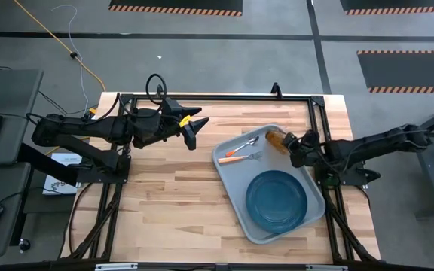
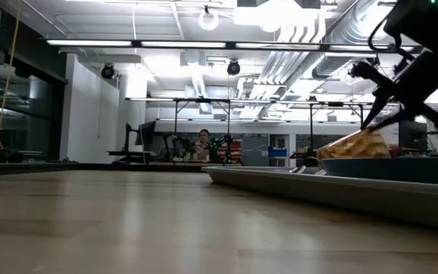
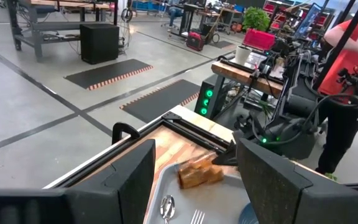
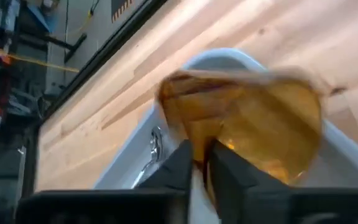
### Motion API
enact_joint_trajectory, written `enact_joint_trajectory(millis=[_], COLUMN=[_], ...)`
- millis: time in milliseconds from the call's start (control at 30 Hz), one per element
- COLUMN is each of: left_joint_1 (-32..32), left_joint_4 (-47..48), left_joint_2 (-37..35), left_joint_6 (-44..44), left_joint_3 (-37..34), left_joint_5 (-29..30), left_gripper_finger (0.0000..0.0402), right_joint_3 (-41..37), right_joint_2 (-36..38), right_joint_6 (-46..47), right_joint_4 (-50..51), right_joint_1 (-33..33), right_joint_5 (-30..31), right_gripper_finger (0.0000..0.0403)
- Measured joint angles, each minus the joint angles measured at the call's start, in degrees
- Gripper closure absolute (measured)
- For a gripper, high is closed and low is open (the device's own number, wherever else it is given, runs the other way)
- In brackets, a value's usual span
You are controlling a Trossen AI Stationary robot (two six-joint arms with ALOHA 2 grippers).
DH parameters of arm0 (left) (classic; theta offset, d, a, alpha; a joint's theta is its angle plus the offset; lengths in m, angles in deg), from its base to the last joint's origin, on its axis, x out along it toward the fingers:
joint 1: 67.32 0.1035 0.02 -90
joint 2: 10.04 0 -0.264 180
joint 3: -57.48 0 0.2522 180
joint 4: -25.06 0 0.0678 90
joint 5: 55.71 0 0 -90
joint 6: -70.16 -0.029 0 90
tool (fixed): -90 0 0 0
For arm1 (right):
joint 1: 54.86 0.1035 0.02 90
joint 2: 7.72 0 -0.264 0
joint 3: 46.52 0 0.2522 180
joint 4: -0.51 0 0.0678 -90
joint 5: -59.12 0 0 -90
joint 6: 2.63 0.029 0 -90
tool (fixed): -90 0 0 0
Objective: Pick and place plate/cup/fork/spoon on tray
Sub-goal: Adjust the brown glass on the gray serving tray
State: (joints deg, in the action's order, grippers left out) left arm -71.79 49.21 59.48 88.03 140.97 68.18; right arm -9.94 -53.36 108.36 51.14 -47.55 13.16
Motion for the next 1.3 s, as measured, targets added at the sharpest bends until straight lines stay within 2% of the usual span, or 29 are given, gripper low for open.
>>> enact_joint_trajectory(millis=[67, 133, 267, 333, 533, 667, 800, 967, 1300], left_joint_1=[0.0, 0.0, 0.0, 0.0, 0.0, 0.0, 0.0, 0.0, 0.0], left_joint_4=[0.0, 0.0, 0.0, 0.0, 0.0, 0.0, 0.0, 0.0, 0.0], left_joint_2=[0.0, 0.0, 0.0, 0.0, 0.0, 0.0, 0.0, 0.0, 0.0], left_joint_6=[0.0, 0.0, 0.0, 0.0, 0.0, 0.0, 0.0, 0.1, 0.1], left_joint_3=[0.0, 0.0, 0.0, 0.0, 0.0, 0.0, 0.0, 0.0, 0.0], left_joint_5=[-0.2, -0.3, -0.3, -0.3, -0.3, -0.9, -2.0, -2.0, -2.0], left_gripper_finger=[0.0188, 0.0188, 0.0188, 0.0188, 0.0188, 0.0188, 0.0188, 0.0188, 0.0188], right_joint_3=[3.0, 7.0, 18.0, 23.5, 36.4, 42.8, 45.8, 46.2, 45.9], right_joint_2=[0.0, 0.0, -1.1, -2.7, -13.1, -22.7, -31.4, -38.5, -42.2], right_joint_6=[-3.7, -7.6, -21.6, -29.3, -52.7, -65.8, -77.4, -86.1, -91.6], right_joint_4=[3.1, 7.7, 17.5, 22.6, 30.5, 33.5, 34.9, 33.4, 28.6], right_joint_1=[-0.5, -1.5, -4.2, -6.6, -13.5, -15.3, -16.9, -18.3, -22.3], right_joint_5=[0.0, -1.3, -4.3, -8.1, -24.9, -28.3, -31.1, -32.1, -30.6], right_gripper_finger=[0.0389, 0.0385, 0.0398, 0.0397, 0.04, 0.0401, 0.0402, 0.0402, 0.0402])
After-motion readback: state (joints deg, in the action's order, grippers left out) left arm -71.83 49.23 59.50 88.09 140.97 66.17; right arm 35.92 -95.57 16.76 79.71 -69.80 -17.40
